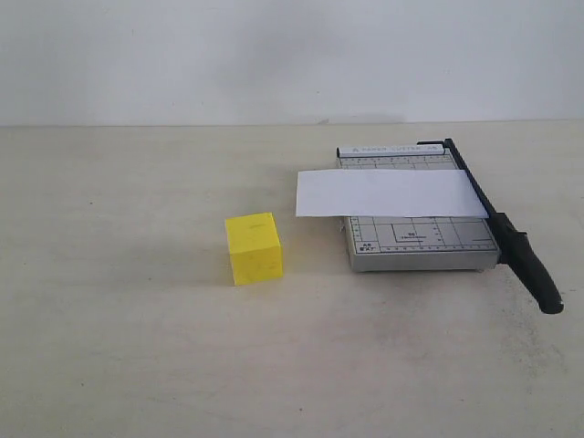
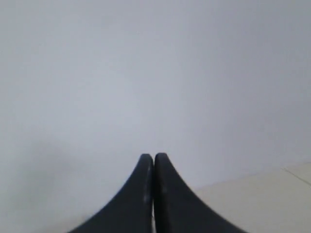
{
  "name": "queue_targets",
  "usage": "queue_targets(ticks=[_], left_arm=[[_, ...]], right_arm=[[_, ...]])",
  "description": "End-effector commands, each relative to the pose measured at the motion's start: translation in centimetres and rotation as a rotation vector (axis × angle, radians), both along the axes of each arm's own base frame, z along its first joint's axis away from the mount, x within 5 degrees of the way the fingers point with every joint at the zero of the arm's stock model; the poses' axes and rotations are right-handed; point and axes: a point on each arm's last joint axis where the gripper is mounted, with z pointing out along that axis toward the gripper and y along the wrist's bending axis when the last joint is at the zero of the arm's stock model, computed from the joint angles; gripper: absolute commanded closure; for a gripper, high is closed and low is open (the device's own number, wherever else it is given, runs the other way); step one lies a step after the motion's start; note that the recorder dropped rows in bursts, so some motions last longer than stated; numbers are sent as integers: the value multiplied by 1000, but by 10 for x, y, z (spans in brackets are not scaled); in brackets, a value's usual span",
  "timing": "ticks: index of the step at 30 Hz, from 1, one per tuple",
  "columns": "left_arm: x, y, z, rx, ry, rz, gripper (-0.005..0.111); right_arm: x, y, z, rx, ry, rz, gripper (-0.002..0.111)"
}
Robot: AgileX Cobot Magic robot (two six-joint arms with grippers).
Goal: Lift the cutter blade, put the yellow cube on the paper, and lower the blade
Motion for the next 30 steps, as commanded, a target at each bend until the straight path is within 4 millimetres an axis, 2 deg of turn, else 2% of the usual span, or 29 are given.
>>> queue_targets(ticks=[1, 5, 10, 14, 16, 18, 22, 24, 27, 30], left_arm=[[0, 0, 0, 1, -14, 1, 102], [0, 0, 0, 1, -14, 1, 102], [0, 0, 0, 0, -16, 1, 102], [0, 0, 0, 0, -16, 1, 102], [0, 0, 0, 0, -16, 1, 102], [0, 0, 0, 0, -16, 1, 102], [0, 0, 0, 0, -16, 1, 102], [0, 0, 0, 0, -16, 1, 102], [0, 0, 0, 0, -16, 1, 102], [0, 0, 0, 0, -16, 1, 102]], right_arm=[[-1, -2, 3, 301, -63, 71, 109], [7, 3, -17, 337, 186, 95, 109], [37, 1, -40, 304, 497, 28, 108], [58, -2, -63, 309, 709, -23, 100], [68, 1, -71, 246, 815, 7, 92], [79, 9, -74, 158, 815, 94, 83], [101, 40, -61, -235, 569, 421, 66], [109, 42, -63, -262, 592, 436, 60], [117, 35, -73, -278, 709, 369, 51], [122, 31, -72, -284, 691, 312, 42]])
